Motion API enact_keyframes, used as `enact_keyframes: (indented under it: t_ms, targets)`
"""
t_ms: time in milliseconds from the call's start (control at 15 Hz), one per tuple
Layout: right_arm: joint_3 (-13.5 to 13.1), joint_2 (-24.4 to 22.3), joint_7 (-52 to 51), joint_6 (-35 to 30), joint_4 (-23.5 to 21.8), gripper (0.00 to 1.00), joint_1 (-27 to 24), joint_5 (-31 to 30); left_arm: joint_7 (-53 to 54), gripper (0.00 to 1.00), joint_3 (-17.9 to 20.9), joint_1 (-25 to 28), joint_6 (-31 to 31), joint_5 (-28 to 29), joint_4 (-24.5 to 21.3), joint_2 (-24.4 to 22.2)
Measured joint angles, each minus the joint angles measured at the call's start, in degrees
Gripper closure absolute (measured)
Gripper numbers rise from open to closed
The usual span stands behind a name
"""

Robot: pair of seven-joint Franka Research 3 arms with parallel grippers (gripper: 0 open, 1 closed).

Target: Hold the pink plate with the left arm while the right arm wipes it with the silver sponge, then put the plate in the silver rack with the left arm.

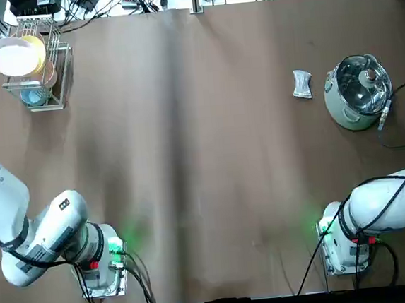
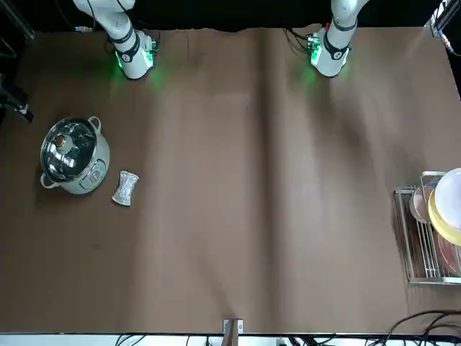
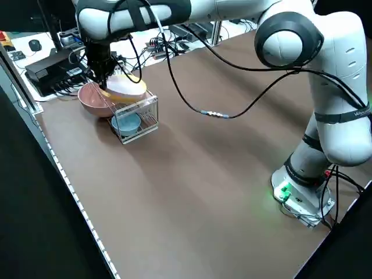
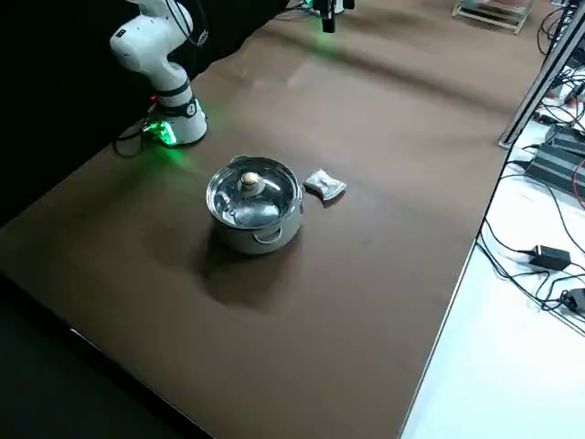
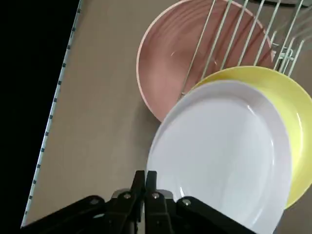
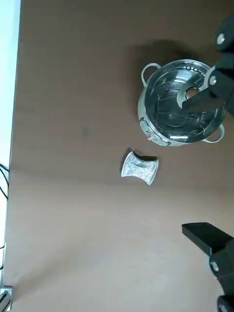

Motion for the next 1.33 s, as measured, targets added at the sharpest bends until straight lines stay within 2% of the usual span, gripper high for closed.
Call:
enact_keyframes:
  t_ms: [400,600,733,867,1000,1200,1333]
  targets:
    - [0.0,0.1,0.0,-0.6,-0.3,0.00,0.0,0.0,0.0,0.94,-0.2,0.0,0.8,0.0,0.0,0.0]
    - [0.0,0.2,0.0,-0.7,-0.3,0.00,0.0,0.0,0.0,0.88,-0.3,-0.4,1.8,0.0,0.1,0.0]
    - [0.0,0.2,0.0,-0.8,-0.3,0.00,0.0,0.0,0.0,0.74,-0.3,-0.6,2.5,0.0,0.1,0.0]
    - [0.1,0.2,0.0,-1.0,-0.9,0.00,0.0,0.0,0.0,0.66,-0.4,-1.0,3.1,0.0,0.2,0.0]
    - [0.2,0.2,0.0,-1.0,-1.3,0.00,0.1,0.0,0.0,0.63,-0.6,-1.1,3.5,0.0,0.3,0.0]
    - [0.2,0.2,0.0,-1.5,-1.6,0.00,0.1,0.0,0.3,0.38,-2.3,-1.1,4.0,0.0,0.6,0.0]
    - [0.2,0.2,0.0,-1.8,-1.6,0.00,0.0,0.0,0.6,0.21,-5.2,-1.0,4.1,0.0,0.9,-0.2]
